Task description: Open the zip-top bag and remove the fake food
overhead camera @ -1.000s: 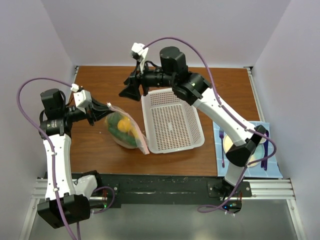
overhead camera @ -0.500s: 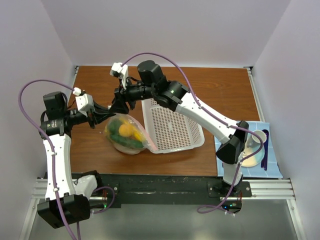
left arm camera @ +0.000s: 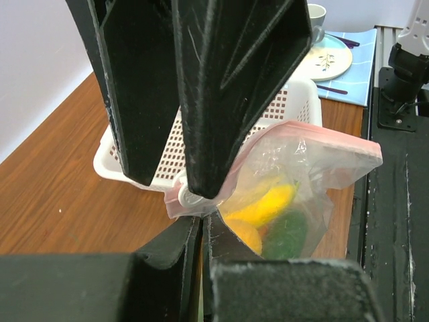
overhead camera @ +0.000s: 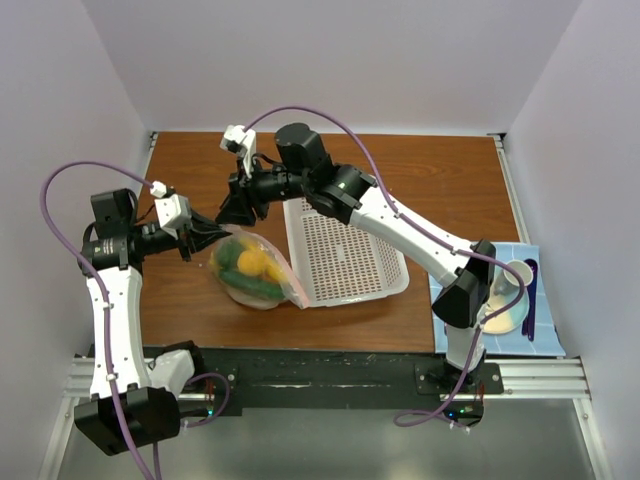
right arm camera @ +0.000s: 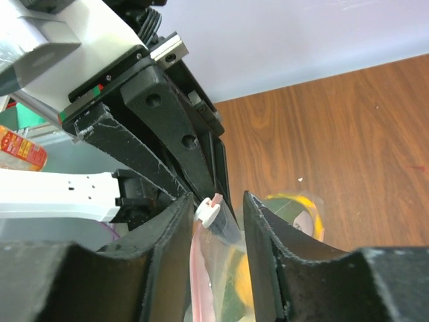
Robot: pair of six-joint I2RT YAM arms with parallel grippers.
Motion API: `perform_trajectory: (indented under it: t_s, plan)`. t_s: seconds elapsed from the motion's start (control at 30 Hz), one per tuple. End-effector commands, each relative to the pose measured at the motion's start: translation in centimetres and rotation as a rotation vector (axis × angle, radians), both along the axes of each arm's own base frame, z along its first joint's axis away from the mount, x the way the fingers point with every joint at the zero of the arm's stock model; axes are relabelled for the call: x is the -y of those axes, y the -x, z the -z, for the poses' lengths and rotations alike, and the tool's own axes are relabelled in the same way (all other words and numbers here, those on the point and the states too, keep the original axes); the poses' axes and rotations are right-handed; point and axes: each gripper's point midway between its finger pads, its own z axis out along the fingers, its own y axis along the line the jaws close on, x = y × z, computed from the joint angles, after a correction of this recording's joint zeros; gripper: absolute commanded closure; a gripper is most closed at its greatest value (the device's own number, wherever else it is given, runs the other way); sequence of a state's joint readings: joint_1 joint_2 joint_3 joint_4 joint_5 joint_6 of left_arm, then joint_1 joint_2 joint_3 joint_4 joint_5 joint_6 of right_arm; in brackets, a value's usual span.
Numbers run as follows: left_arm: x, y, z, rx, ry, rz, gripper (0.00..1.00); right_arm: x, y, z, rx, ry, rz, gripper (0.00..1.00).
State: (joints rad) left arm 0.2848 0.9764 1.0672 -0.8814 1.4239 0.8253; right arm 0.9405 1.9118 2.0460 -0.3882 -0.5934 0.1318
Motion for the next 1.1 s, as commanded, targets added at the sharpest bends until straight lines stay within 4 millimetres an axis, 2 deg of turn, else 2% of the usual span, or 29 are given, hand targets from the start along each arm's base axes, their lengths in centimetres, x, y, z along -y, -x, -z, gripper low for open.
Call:
perform_trajectory:
  t_s: [0.0,0.13,0.3,0.37,0.53,0.7,0.8,0.87,0.9,0.93,1.07]
  plan:
    - [0.3,0.1,-0.9,0.056,-0.001,0.028,0.93,0.1,0.7,-1.4,-0.002,-0.04,-0.02,0.57]
    - [0.3,0.1,-0.8,0.052,-0.002,0.027,0.93,0.0,0.8,-0.7,-0.017,-0.024,-0.021,0.48]
    - [0.2,0.0,-0.8,0.054,-0.006,0.024,0.93,0.0,0.9,-0.7,-0.017,-0.034,-0.018,0.54]
    - [0.2,0.0,-0.9,0.057,-0.007,0.024,0.93,0.0,0.7,-0.6,-0.018,-0.031,-0.014,0.6]
    - [0.2,0.1,-1.2,0.06,-0.008,0.024,0.93,0.2,0.5,-0.7,-0.012,-0.03,0.017,0.67]
    - [0.2,0.1,-1.0,0.066,-0.02,0.017,0.93,0.5,0.6,-1.2,-0.006,-0.041,0.022,0.84]
    - [0.1,0.1,-0.9,0.063,-0.021,0.014,0.92,0.7,0.6,-1.0,-0.003,-0.031,0.026,0.89]
    - [0.1,0.0,-1.1,0.065,-0.025,0.009,0.69,0.9,0.7,-0.9,-0.005,-0.026,0.026,0.9]
    - [0.1,0.0,-1.2,0.064,-0.022,0.009,0.54,0.9,0.8,-0.9,-0.005,-0.025,0.024,0.91]
    - [0.1,-0.1,-1.5,0.074,-0.021,0.011,0.34,1.0,0.7,-0.8,-0.006,-0.021,0.025,0.92]
    - [0.4,0.2,-2.0,0.077,0.004,0.031,0.33,0.9,0.8,-0.9,-0.008,-0.022,0.021,0.93]
